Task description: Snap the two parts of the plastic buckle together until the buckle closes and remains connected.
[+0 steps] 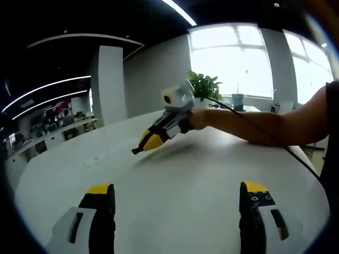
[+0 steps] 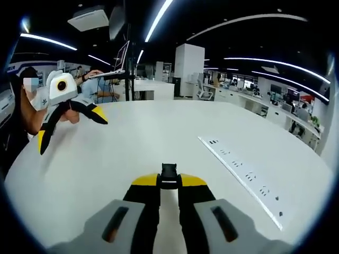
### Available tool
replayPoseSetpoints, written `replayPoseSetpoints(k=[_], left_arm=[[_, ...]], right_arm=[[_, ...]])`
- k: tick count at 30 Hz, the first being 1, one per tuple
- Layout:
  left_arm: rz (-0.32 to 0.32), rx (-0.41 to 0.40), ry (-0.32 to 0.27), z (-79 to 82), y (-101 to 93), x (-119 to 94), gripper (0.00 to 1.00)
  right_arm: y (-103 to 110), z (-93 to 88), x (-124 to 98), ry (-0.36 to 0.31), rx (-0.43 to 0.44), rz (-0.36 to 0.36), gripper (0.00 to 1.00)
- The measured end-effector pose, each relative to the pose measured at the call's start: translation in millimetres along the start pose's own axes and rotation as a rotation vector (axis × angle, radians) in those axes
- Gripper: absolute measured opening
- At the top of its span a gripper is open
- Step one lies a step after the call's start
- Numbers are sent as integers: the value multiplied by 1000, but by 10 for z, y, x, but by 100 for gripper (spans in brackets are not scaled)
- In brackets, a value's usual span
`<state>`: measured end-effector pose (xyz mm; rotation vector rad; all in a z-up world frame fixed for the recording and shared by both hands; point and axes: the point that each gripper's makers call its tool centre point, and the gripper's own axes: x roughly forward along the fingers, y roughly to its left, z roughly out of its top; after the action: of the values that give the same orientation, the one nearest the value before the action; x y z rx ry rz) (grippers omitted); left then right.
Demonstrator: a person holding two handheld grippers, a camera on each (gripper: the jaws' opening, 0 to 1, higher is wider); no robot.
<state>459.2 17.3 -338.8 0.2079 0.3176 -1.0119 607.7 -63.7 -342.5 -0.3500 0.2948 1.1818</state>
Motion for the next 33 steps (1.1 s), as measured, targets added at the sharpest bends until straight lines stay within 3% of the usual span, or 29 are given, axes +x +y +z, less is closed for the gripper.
replayPoseSetpoints(k=[23,33], left_arm=[[-3,-18,-1,-22,24,3,99],[-23,-47,-31,39,-9,-18,99]], right_arm=[[-213,23,85,12,2,-4,10],[-278,-16,130,8,19,-6,10]])
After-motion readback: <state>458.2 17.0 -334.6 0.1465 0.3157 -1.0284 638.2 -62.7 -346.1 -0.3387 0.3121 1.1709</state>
